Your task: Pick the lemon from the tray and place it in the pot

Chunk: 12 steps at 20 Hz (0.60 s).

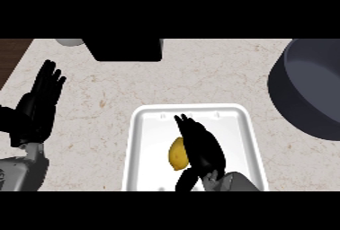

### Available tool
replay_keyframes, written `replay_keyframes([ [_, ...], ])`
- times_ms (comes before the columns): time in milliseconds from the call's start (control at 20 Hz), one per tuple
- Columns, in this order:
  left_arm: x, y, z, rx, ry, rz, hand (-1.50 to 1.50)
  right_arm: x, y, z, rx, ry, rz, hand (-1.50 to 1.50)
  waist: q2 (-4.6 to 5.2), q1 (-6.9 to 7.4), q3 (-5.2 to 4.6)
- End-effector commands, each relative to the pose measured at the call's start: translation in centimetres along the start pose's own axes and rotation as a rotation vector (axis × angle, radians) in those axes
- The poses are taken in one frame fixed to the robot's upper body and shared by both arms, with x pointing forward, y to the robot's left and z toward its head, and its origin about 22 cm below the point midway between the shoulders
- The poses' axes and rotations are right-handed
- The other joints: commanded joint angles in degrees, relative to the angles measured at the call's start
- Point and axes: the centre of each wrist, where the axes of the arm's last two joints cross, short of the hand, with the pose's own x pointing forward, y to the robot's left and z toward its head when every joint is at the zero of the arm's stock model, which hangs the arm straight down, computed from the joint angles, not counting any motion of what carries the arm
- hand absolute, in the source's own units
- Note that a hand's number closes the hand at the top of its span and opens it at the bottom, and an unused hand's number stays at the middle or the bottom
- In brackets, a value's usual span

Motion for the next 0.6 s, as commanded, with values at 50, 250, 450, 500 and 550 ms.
replay_keyframes([
  [50, 0.3, 0.8, -0.2, 0.010, 0.010, 0.007, 0.00, -1.4, 0.9, 0.0, 0.003, 0.008, 0.002, -1.50, -0.01, -0.07, 0.01],
  [250, 0.8, 0.0, 0.5, -0.003, 0.007, 0.007, 0.00, 0.4, 2.4, -1.9, -0.005, 0.005, 0.007, -1.50, 0.01, 0.22, 0.01],
  [450, 1.1, 0.4, 1.1, 0.003, -0.009, -0.012, 0.00, -2.5, 2.4, -1.6, 0.001, 0.037, 0.015, -1.50, -0.02, 0.06, 0.01],
  [500, -1.0, -0.5, 0.3, 0.005, -0.012, 0.001, 0.00, -2.1, 2.5, -4.2, 0.020, 0.051, 0.021, -1.50, 0.10, 0.18, 0.01],
  [550, 2.0, 1.8, 0.3, -0.005, -0.003, 0.017, 0.00, -2.9, 2.4, -1.6, 0.007, 0.047, 0.021, -1.50, -0.03, 0.01, 0.01],
])
